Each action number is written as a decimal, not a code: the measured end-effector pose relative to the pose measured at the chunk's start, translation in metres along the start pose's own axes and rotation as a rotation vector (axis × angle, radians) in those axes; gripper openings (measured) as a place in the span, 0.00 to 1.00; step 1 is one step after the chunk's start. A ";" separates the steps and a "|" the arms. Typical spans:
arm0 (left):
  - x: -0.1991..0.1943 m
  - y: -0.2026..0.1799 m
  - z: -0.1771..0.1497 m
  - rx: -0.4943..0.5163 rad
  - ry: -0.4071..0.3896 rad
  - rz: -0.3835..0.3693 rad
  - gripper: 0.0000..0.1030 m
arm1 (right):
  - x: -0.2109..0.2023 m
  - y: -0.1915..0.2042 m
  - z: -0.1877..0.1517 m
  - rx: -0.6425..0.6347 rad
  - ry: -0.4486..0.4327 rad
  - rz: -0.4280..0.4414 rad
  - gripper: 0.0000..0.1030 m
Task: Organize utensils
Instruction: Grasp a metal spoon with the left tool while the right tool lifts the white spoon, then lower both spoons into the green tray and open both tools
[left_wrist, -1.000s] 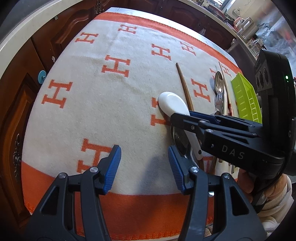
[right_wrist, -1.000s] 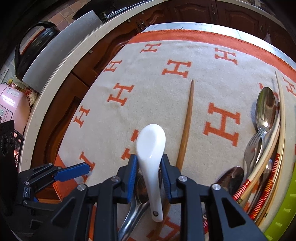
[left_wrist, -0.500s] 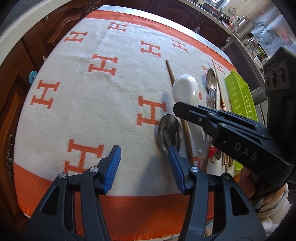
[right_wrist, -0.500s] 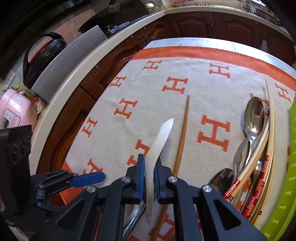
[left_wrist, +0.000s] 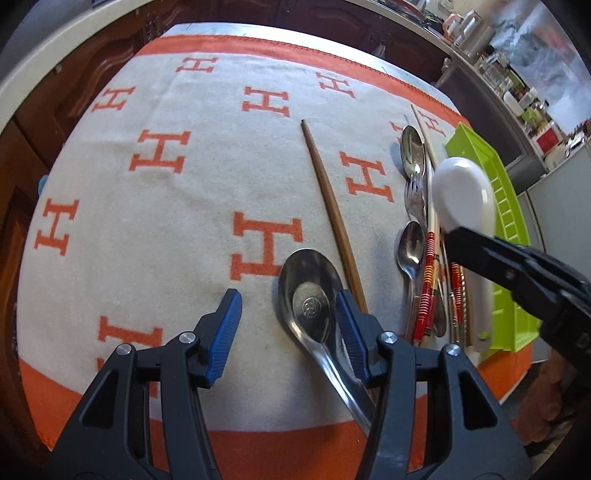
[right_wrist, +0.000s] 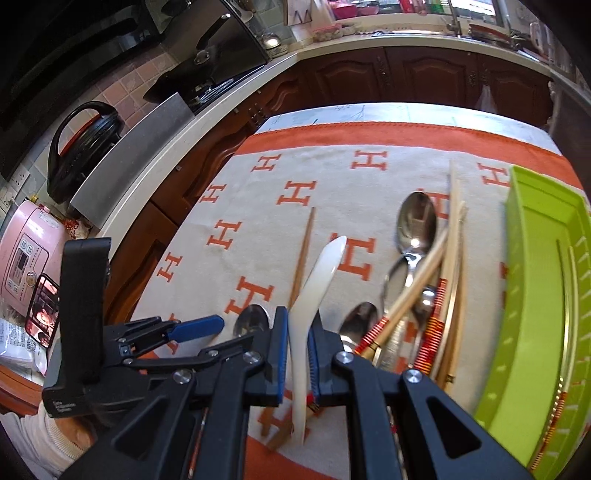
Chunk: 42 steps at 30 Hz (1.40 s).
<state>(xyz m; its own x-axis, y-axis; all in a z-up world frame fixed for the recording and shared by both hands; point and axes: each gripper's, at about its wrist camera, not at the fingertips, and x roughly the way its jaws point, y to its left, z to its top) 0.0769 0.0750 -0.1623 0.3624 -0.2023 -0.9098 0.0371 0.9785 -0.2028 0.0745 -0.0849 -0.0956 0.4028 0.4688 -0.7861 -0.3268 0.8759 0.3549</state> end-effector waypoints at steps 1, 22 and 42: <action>0.000 -0.002 -0.001 0.014 -0.006 0.014 0.48 | -0.003 -0.002 -0.002 -0.002 -0.005 -0.011 0.09; -0.027 -0.023 -0.004 0.021 -0.089 0.035 0.00 | -0.054 -0.033 -0.016 0.058 -0.097 0.000 0.09; -0.067 -0.209 0.049 0.311 -0.181 -0.120 0.00 | -0.083 -0.120 -0.051 0.212 -0.048 -0.197 0.09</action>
<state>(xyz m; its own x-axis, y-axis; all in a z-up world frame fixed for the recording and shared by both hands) 0.0900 -0.1138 -0.0410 0.4963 -0.3329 -0.8018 0.3604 0.9192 -0.1587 0.0368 -0.2348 -0.0986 0.4826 0.2879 -0.8272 -0.0545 0.9524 0.2998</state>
